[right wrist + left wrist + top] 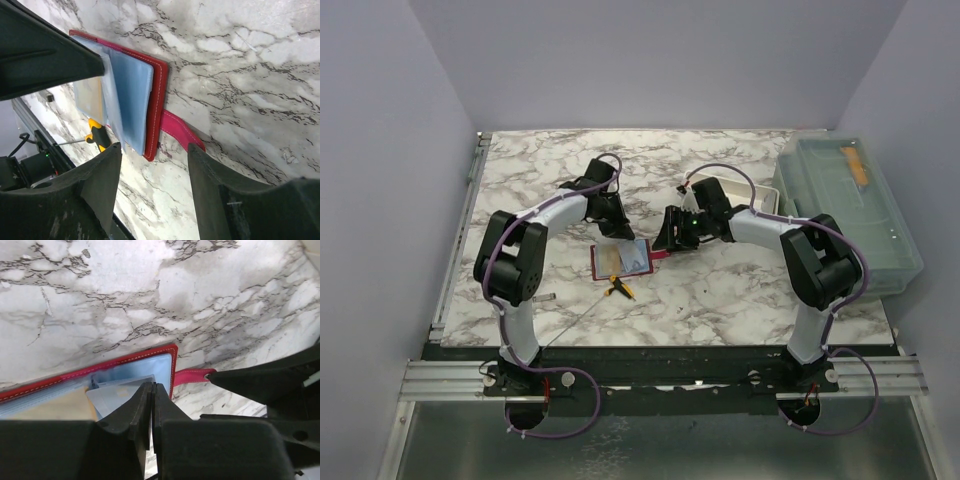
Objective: Put the credit cards into the card holder
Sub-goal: Insert the credit card into the card holder.
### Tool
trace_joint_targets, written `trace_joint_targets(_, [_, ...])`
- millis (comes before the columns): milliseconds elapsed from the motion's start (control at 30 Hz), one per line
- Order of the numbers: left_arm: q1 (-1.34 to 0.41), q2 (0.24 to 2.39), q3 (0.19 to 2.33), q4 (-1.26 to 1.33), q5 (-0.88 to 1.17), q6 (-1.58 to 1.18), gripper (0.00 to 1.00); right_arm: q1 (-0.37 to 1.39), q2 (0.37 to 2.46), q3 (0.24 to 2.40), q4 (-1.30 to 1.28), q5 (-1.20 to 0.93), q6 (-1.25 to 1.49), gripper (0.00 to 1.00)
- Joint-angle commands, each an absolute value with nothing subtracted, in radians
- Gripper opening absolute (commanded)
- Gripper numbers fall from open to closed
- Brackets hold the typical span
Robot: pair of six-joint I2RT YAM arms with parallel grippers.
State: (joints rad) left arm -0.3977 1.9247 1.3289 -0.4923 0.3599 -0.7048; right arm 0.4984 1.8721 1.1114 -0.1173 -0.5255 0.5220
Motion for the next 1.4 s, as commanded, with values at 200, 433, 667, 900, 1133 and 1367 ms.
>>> trace_joint_targets(200, [-0.368,1.798,1.255,-0.465,0.431,-0.656,0.07,0.535,1.898,1.136,0.044,-0.729,0.551,0.71])
trace_joint_targets(433, [-0.362,1.775,1.227,-0.457,0.449,-0.652,0.07,0.557,1.942,1.142,0.165,-0.801,0.596,0.77])
trace_joint_targets(667, [-0.342,1.753,1.201,-0.452,0.456,-0.647,0.07,0.615,2.001,1.196,0.152,-0.786,0.6,0.77])
trace_joint_targets(900, [-0.286,1.656,1.183,-0.493,0.425,-0.62,0.32,0.689,2.039,1.281,0.117,-0.762,0.608,0.73])
trace_joint_targets(1133, [-0.2,1.488,1.208,-0.629,0.227,-0.533,0.57,0.76,2.09,1.337,0.189,-0.763,0.693,0.67])
trace_joint_targets(1367, [-0.187,1.5,1.198,-0.622,0.313,-0.522,0.66,0.698,1.955,1.345,-0.06,-0.594,0.558,0.67])
